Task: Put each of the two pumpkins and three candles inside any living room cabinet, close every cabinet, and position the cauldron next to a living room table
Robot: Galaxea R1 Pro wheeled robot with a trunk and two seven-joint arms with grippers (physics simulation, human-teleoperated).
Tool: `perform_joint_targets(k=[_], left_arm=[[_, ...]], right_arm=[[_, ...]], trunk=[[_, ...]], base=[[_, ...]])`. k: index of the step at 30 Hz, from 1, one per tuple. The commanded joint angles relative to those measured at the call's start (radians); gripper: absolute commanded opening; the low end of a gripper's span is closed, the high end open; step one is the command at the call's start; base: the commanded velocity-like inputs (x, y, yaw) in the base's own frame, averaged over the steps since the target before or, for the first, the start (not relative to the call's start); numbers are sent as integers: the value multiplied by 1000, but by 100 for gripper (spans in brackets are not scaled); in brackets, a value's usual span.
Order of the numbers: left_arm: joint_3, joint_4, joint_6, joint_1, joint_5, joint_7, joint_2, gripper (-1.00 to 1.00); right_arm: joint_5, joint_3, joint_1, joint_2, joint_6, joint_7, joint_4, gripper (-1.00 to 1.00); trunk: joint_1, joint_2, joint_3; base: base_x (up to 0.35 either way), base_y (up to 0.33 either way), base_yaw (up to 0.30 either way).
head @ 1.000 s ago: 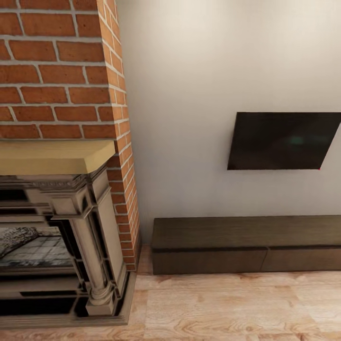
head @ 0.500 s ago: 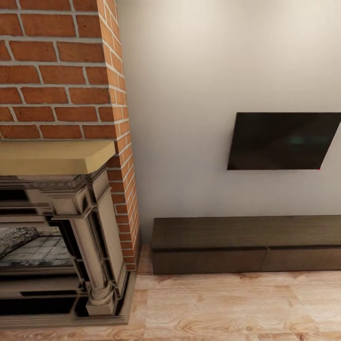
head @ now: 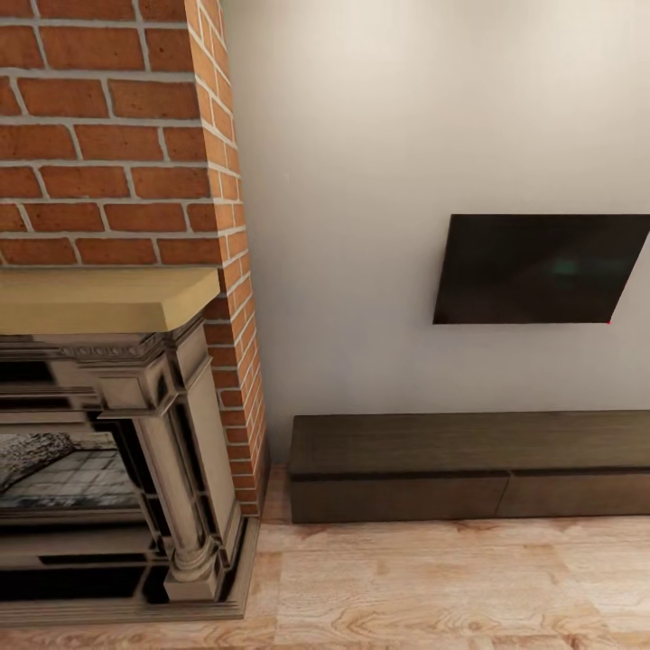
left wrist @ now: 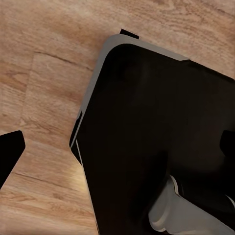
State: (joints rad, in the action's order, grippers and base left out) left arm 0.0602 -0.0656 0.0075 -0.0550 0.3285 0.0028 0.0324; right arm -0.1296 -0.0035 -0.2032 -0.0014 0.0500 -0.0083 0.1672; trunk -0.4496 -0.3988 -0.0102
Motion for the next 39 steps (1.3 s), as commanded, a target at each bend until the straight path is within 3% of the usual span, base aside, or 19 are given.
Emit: perform_joint_targets(k=[1,19,39], left_arm=[[6,0,1,0,1,0,0,100],[4,0,0,0,1,-4,1,100],[1,0,0,0,0,-4,0,100]], right_arm=[[-10,0,0,0,5,-1,2,100],[-10,0,0,1,5,-1,2,100],[-10,0,0,0,5,-2,2,100]], trunk=[[0,-1,-1],[0,-1,-1],[0,-1,-1]], base=[[0,0,0],[6,-18,0],[71,-286,0]])
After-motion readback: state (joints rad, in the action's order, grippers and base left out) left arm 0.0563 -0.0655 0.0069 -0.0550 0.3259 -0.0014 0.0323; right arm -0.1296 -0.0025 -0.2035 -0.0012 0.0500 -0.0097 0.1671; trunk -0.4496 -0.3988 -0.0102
